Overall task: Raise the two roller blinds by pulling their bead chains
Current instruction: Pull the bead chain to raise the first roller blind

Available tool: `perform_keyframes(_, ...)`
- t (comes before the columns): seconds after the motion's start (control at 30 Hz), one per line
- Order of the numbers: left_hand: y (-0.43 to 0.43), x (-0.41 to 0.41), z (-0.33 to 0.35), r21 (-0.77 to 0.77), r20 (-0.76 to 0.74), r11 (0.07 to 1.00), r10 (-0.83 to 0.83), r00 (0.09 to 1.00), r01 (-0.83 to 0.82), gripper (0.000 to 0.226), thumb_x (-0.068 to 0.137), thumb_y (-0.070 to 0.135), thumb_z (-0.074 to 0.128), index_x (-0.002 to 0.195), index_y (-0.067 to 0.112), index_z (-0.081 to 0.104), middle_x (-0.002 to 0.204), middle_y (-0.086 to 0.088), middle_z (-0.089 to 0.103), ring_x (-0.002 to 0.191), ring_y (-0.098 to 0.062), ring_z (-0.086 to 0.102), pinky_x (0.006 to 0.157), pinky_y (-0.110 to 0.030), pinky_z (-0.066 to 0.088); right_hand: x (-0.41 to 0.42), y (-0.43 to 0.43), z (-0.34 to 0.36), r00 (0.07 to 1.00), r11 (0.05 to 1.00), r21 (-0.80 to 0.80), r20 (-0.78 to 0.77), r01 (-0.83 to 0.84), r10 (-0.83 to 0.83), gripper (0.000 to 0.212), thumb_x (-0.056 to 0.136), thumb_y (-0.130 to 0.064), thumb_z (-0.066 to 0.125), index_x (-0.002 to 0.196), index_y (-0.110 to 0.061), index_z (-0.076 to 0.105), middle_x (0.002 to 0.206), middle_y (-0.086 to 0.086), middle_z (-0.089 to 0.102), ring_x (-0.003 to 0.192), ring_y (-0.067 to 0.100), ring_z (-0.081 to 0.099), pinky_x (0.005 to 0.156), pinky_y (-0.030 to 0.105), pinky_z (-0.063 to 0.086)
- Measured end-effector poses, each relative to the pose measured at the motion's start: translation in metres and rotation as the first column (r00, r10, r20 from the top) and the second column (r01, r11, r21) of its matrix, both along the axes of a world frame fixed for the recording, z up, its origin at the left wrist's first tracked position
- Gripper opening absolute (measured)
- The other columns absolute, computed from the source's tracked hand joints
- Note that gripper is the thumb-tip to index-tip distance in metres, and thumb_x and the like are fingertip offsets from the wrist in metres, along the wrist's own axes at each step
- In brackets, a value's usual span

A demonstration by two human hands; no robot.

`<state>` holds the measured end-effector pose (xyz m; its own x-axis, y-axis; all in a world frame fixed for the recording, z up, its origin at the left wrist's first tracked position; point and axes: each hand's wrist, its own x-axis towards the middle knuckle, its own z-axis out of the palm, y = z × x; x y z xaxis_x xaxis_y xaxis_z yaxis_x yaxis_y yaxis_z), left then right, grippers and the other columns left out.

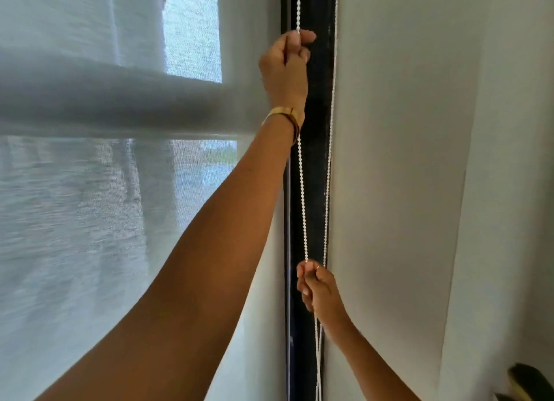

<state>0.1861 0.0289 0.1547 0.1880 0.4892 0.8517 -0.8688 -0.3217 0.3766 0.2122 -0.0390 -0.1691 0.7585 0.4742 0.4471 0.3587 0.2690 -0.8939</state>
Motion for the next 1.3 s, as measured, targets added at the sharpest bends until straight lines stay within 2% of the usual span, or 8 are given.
perform_keyframes(0.17,0.015,0.006,-0.006,0.074,0.01,0.98,0.185,0.983,-0.185,0.035,0.089,0.002,0.042,0.063,0.023,0.053,0.062,0.005,0.053,0.064,-0.012,0.052,0.06,-0.023,0.045,0.007,-0.012,0.028,0.972,0.972,-0.112,-0.142,-0.205,0.188,0.049,0.1,-0.038,0.02,0.116,-0.013,0.059,0.098,0.01,0.071,0.083,0.026,0.068,0.068,0.03,0.055)
perform_keyframes(0.33,-0.003,0.013,-0.045,0.08,-0.073,0.987,0.147,0.986,-0.141,0.038,0.092,0.003,0.042,0.061,0.022,0.052,0.06,0.006,0.05,0.058,-0.005,0.047,0.057,-0.014,0.041,0.017,-0.021,0.09,0.975,0.981,-0.004,-0.107,-0.194,0.192,0.041,0.1,-0.038,0.022,0.117,-0.02,0.055,0.13,0.015,0.059,0.116,0.031,0.059,0.098,0.042,0.049)
perform_keyframes(0.5,-0.014,0.018,-0.151,0.061,-0.206,0.997,0.064,0.976,-0.053,0.024,0.089,0.0,0.04,0.07,0.008,0.053,0.061,0.005,0.047,0.056,0.002,0.043,0.055,-0.011,0.039,0.02,-0.026,0.166,0.976,0.967,0.133,0.003,-0.218,0.219,0.044,0.1,-0.037,0.025,0.113,-0.013,0.059,0.106,0.007,0.068,0.093,0.016,0.069,0.078,0.029,0.056)
perform_keyframes(0.67,-0.013,0.017,-0.257,0.093,-0.42,0.994,0.084,0.904,-0.049,0.028,0.093,-0.002,0.038,0.068,-0.001,0.051,0.058,0.006,0.043,0.055,-0.003,0.041,0.052,-0.01,0.034,0.02,-0.016,0.232,0.968,0.966,0.129,0.145,-0.225,0.206,0.046,0.101,-0.034,0.025,0.127,-0.005,0.05,0.122,0.012,0.062,0.111,0.026,0.063,0.095,0.039,0.053)
perform_keyframes(0.87,0.0,0.015,-0.348,0.115,-0.61,0.991,0.13,0.781,-0.075,0.036,0.095,0.007,0.043,0.063,0.024,0.049,0.061,0.007,0.049,0.063,-0.008,0.051,0.061,-0.015,0.043,0.018,0.001,0.282,0.989,0.933,0.33,0.08,-0.14,0.12,0.03,0.099,-0.011,0.033,0.112,-0.002,0.058,0.093,0.009,0.069,0.073,0.018,0.067,0.067,0.029,0.059)
perform_keyframes(1.0,0.011,0.019,-0.361,0.157,-0.687,0.986,0.148,0.712,-0.054,0.033,0.095,0.014,0.044,0.066,0.029,0.049,0.063,0.009,0.05,0.063,-0.007,0.051,0.068,-0.019,0.044,0.019,0.01,0.275,0.986,0.944,0.329,0.16,-0.011,-0.044,0.031,0.095,-0.003,0.035,0.089,-0.01,0.064,0.062,0.0,0.053,0.04,0.004,0.036,0.039,0.019,0.029)
perform_keyframes(1.17,0.023,0.023,-0.345,0.168,-0.69,0.984,0.073,0.721,0.062,0.018,0.097,0.015,0.042,0.087,0.018,0.056,0.08,0.001,0.066,0.075,-0.007,0.063,0.076,-0.024,0.052,0.022,0.003,0.278,0.922,0.911,0.37,0.258,0.184,-0.291,0.037,0.092,0.0,0.037,0.067,-0.021,0.054,0.06,-0.005,0.046,0.04,0.0,0.038,0.039,0.01,0.03)
perform_keyframes(1.3,0.034,0.033,-0.282,0.005,-0.501,0.997,-0.063,0.863,0.075,0.018,0.093,0.014,0.044,0.108,0.017,0.055,0.099,-0.002,0.068,0.089,-0.012,0.065,0.074,-0.023,0.051,0.02,0.002,0.253,0.894,0.918,0.365,0.344,0.154,-0.286,0.033,0.083,0.006,0.042,0.067,-0.021,0.052,0.06,-0.006,0.046,0.051,0.001,0.041,0.048,0.01,0.033)
